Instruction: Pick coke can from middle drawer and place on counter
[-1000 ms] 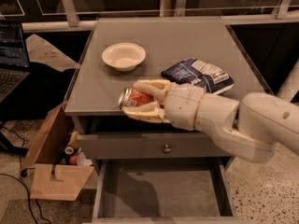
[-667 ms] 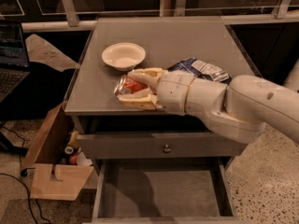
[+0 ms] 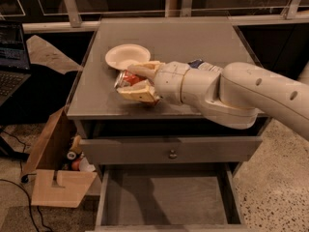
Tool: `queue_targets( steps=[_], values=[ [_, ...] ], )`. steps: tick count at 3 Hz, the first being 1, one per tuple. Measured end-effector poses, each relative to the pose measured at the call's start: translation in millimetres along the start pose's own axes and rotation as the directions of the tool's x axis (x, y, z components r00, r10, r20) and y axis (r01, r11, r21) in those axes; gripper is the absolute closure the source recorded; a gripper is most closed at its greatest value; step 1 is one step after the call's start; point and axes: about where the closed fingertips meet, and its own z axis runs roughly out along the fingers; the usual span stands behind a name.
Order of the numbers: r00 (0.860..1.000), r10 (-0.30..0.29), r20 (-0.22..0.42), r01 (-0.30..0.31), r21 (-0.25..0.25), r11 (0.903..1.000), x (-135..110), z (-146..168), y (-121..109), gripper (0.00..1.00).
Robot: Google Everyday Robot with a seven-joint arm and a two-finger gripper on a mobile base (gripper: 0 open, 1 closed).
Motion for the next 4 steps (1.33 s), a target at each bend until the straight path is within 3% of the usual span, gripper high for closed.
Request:
queue_targets(
  steps=[3,4],
  values=[
    [1.000,-0.001,0.000,0.001,-0.002,1.0000,-0.6,1.2,0.5,0.11],
    [1.000,-0.001,0.000,0.001,-0.002,1.0000,-0.7,1.2,0.5,0.00]
  ],
)
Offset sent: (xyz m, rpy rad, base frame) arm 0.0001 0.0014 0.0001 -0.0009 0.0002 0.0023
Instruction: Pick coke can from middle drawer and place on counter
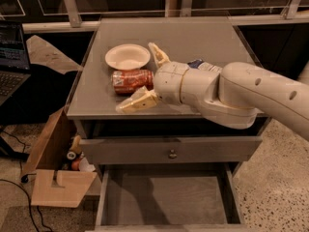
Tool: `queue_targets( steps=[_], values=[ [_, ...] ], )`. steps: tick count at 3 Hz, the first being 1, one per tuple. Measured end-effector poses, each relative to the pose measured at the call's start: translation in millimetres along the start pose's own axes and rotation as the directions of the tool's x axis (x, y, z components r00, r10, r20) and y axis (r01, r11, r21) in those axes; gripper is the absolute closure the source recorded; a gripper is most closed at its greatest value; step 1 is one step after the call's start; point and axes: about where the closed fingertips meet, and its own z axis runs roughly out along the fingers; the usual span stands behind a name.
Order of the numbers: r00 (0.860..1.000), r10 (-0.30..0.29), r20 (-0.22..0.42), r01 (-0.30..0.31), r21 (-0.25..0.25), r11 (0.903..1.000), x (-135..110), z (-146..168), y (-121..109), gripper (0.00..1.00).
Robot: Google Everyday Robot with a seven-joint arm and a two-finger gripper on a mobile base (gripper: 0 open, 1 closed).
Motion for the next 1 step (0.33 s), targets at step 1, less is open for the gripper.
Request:
queue_targets(
  steps=[1],
  values=[
    [1.000,0.000,0.000,0.000,0.000,1.0000,0.0,0.0,0.0,0.00]
  ],
)
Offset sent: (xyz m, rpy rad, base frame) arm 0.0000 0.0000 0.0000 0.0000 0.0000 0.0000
